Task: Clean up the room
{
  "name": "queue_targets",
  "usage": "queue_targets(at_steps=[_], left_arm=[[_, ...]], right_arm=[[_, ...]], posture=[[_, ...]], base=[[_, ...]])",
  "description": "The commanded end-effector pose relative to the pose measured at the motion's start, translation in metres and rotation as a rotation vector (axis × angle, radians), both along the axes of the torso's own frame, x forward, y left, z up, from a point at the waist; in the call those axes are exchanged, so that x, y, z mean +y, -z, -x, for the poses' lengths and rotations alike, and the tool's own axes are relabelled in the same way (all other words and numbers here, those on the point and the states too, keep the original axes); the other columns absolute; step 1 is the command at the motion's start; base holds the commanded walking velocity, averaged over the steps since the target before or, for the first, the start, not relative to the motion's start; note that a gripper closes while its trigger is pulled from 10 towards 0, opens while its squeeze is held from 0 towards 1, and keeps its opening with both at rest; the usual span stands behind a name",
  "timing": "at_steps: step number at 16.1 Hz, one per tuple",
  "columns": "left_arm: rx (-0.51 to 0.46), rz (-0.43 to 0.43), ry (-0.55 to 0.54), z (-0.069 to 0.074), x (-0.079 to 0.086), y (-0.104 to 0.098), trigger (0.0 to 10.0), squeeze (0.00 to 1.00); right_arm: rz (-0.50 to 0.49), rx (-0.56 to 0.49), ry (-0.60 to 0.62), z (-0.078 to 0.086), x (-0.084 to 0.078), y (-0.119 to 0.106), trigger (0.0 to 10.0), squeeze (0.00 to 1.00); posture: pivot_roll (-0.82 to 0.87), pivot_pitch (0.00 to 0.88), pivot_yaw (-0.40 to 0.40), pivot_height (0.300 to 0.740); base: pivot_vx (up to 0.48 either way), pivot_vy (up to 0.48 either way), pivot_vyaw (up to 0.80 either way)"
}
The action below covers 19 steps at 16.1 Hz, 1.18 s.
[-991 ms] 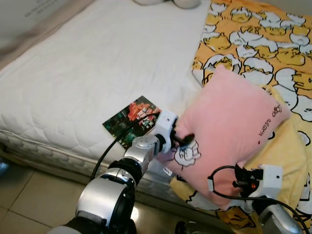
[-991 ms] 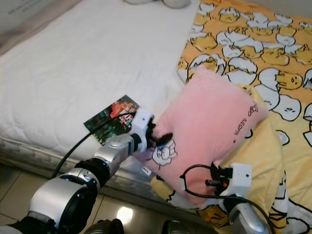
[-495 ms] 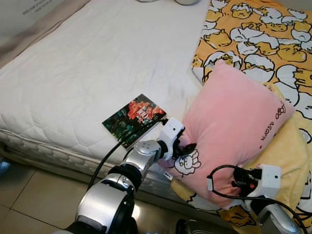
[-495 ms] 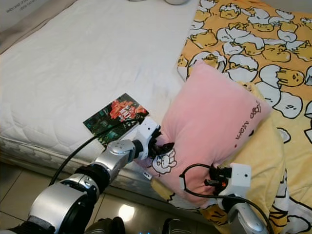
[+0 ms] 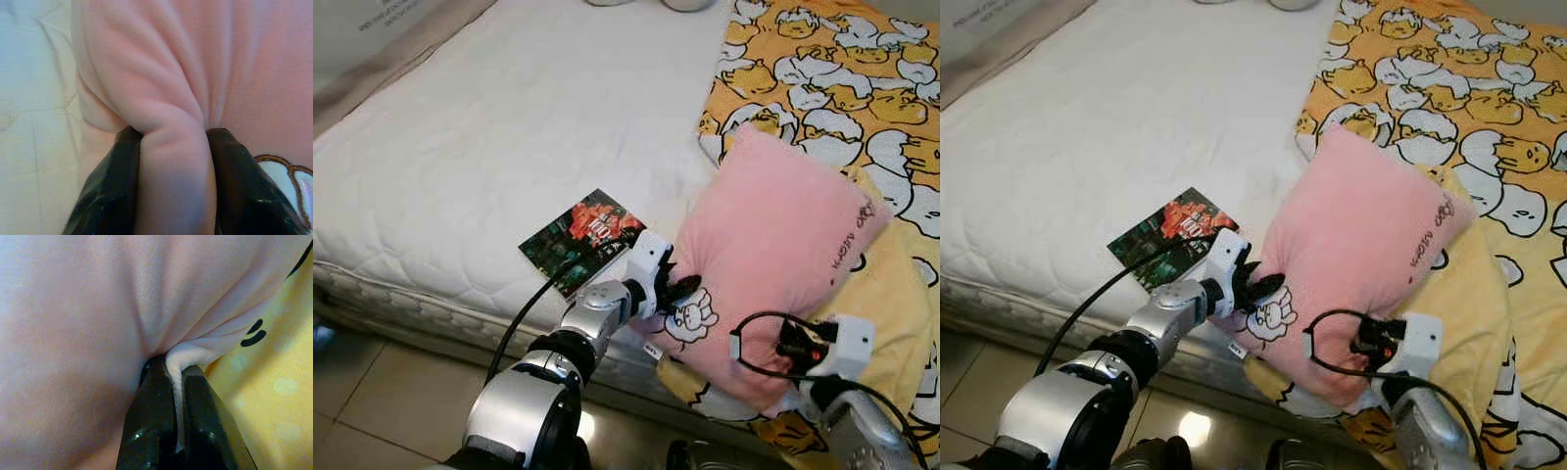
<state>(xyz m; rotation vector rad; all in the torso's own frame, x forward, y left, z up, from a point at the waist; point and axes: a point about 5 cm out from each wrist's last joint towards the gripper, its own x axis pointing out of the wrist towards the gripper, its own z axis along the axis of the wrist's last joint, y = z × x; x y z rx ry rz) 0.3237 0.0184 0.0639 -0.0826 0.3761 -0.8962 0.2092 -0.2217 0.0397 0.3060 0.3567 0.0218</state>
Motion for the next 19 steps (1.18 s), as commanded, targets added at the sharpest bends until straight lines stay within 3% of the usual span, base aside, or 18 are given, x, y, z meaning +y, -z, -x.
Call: queue_targets(at_steps=[1,2,5,7,11,14,15,17,18,19], left_arm=[[0.088,0.089,0.103,0.030,-0.045,0.010,0.0,0.00],[0.128,0.114,0.077,0.027,-0.038,0.012,0.0,0.00],[0.062,0.081,0.057,0.020,-0.028,0.009,0.0,0.00],[0.036,0.092,0.047,0.014,-0.024,0.003,0.0,0.00],[-0.159,0.153,0.018,-0.016,-0.003,-0.040,0.0,0.00],[-0.319,0.157,-0.071,-0.039,0.018,-0.080,0.0,0.00],[-0.378,0.129,-0.126,-0.046,0.028,-0.092,0.0,0.00],[-0.471,0.062,-0.125,-0.052,0.041,-0.105,0.0,0.00],[-0.473,0.043,-0.124,-0.055,0.045,-0.107,2.8,0.00],[-0.482,0.032,-0.137,-0.056,0.046,-0.109,10.0,0.00]], right_arm=[[-0.016,0.020,-0.004,0.000,0.001,0.005,0.0,0.00],[-0.018,0.027,-0.008,-0.001,0.001,0.011,0.0,0.00],[-0.044,0.094,0.042,-0.007,-0.006,0.034,0.0,0.00],[-0.074,0.063,0.067,-0.019,-0.009,0.029,0.0,0.00],[-0.121,-0.206,0.115,-0.082,-0.025,-0.029,0.0,0.00],[-0.079,-0.320,0.107,-0.100,-0.028,-0.063,0.0,0.00],[-0.011,-0.332,0.108,-0.103,-0.027,-0.068,0.0,0.00],[0.094,-0.350,0.088,-0.103,-0.015,-0.065,0.0,0.00],[0.079,-0.340,0.095,-0.100,-0.007,-0.059,0.0,0.00],[0.064,-0.334,0.104,-0.098,-0.003,-0.055,0.0,0.00]], posture=[[-0.20,0.139,0.014,0.740],[-0.19,0.133,0.019,0.740],[-0.13,0.065,0.027,0.740],[-0.12,0.033,0.033,0.740],[-0.06,0.000,0.054,0.740],[-0.06,0.000,0.054,0.740],[-0.06,0.000,0.050,0.740],[-0.06,0.000,0.051,0.740],[-0.06,0.000,0.053,0.740],[-0.06,0.000,0.056,0.740]], base=[[0.000,0.000,0.00],[0.000,0.000,0.00],[0.000,0.000,0.00],[0.000,0.000,0.00],[0.000,0.000,0.00],[0.000,0.000,0.00],[0.000,0.000,0.00],[0.000,0.000,0.00],[0.000,0.000,0.00],[0.000,0.000,0.00]])
